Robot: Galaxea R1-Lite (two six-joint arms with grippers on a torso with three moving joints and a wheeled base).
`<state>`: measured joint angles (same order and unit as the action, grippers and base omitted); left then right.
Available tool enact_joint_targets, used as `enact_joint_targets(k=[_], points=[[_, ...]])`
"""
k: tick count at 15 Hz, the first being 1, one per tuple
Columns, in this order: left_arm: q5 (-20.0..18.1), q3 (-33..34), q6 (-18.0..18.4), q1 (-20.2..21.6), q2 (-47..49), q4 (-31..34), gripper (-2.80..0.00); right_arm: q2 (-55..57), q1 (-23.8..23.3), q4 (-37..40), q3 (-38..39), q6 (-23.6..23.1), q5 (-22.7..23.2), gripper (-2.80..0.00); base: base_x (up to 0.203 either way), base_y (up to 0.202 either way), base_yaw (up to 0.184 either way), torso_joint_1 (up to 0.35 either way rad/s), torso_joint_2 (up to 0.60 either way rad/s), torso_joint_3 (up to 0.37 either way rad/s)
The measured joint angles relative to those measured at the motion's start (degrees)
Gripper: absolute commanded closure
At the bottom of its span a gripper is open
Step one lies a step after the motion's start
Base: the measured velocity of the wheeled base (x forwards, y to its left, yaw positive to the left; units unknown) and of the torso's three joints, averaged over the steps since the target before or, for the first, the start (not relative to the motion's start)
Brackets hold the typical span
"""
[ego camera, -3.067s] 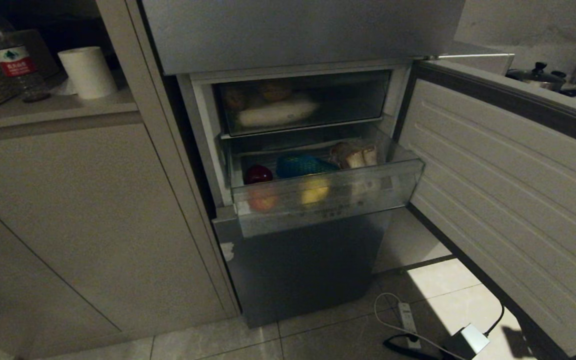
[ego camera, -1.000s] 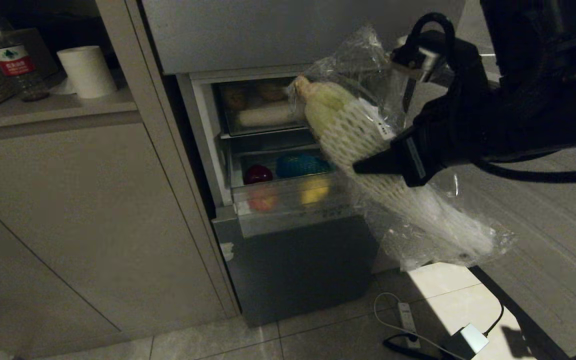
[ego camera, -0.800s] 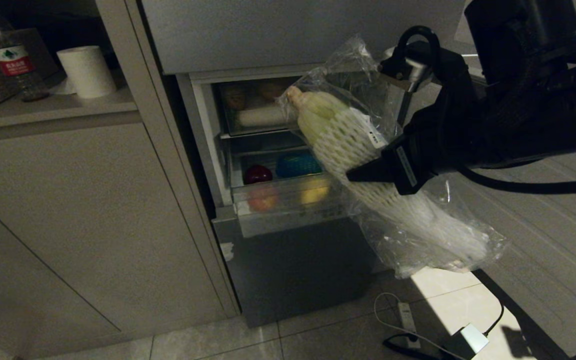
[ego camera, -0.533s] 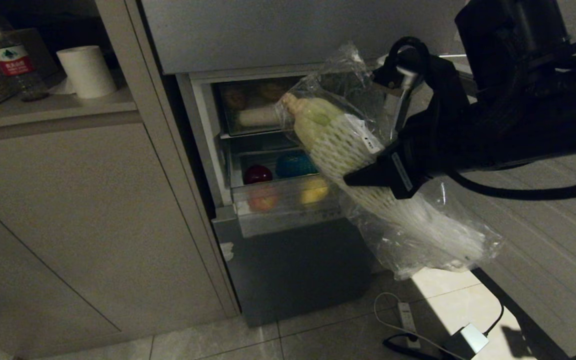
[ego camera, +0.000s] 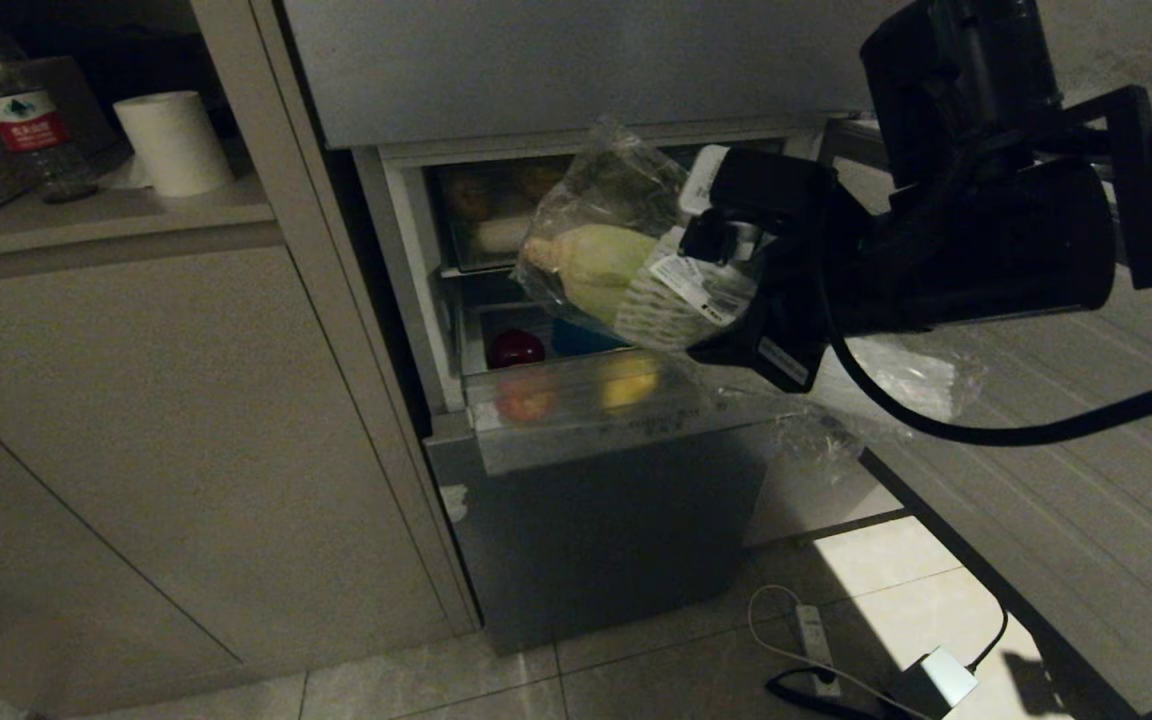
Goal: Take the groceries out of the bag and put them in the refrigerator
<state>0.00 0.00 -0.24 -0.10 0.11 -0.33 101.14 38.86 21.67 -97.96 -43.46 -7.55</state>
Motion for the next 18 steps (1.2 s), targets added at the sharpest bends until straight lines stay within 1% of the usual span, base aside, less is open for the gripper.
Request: enact_joint_targets(k=[3,5,6,10,12,13,18], points=[[0.00,0.00,0.00,0.00,0.00,0.00,0.00,1.57,0.07,-8.52,0.00,-15.37,-0.19,0.00,0.000,0.000,0.000,0.000,0.00,0.000],[0.00,0.00,0.00,0.00,0.00,0.01,0.00,2.74,0.09,-14.24,0.22,-23.88,0.06,0.00,0.000,0.000,0.000,0.000,0.00,0.000],[0.00,0.00,0.00,0.00,0.00,0.00,0.00,3.31,0.13,-16.49,0.39,-26.91,0.47,0.00,0.000,0.000,0.000,0.000,0.00,0.000],[0.00,0.00,0.00,0.00,0.00,0.00,0.00,4.48,0.39,-17.69,0.59,-32.63,0.80,0.00,0.000,0.000,0.000,0.000,0.00,0.000],[0.00,0.00,0.00,0.00,0.00,0.02,0.00,4.70,0.82,-17.74,0.65,-32.83,0.77,0.00,0.000,0.000,0.000,0.000,0.00,0.000],[0.00,0.00,0.00,0.00,0.00,0.00,0.00,4.76,0.94,-17.76,0.75,-32.76,0.77,0.00,0.128,0.000,0.002,-0.012,0.00,0.011],[-0.02,0.00,0.00,0.00,0.00,0.00,0.00,4.65,1.40,-17.88,2.68,-32.56,0.75,0.00,0.183,0.000,0.000,0.004,0.00,0.003]])
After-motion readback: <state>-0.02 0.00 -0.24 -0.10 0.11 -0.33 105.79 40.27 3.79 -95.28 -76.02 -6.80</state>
